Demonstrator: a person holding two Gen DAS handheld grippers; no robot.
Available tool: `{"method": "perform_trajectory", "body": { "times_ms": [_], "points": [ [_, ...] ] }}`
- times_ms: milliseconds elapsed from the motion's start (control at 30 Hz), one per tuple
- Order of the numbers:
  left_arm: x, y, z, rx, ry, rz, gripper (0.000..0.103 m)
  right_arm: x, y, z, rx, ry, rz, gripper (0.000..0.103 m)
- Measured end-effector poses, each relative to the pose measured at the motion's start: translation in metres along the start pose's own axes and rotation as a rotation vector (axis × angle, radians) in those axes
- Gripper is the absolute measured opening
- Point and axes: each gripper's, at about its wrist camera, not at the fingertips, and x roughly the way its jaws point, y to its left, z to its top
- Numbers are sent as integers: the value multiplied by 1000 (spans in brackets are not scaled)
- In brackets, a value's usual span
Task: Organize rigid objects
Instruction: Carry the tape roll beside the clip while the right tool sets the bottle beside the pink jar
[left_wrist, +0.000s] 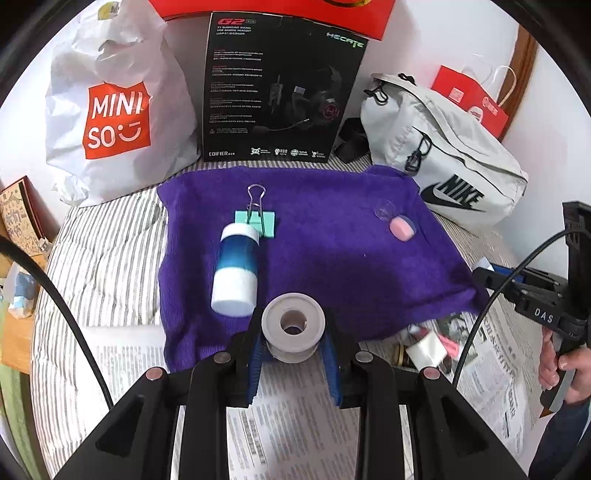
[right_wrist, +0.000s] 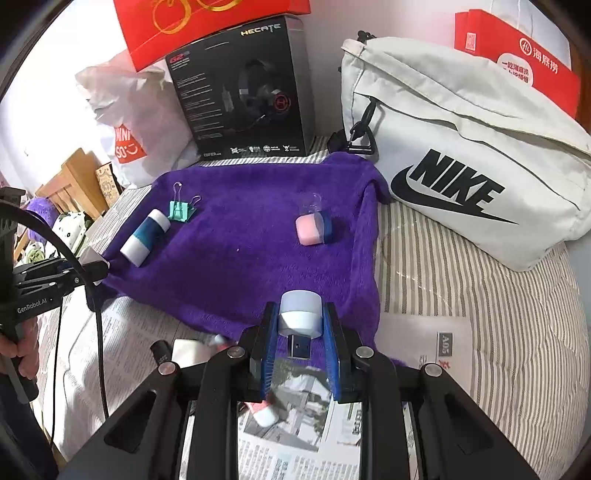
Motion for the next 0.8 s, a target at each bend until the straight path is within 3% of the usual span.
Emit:
{"method": "perform_trajectory", "body": {
  "times_ms": [467,800],
  "points": [
    [31,9,22,-16,22,-16,27,29,-9,24,-2,5,-6,23],
    [58,6,28,-17,60,-31,27,58,-4,31,-32,53,6,23]
  ]
}}
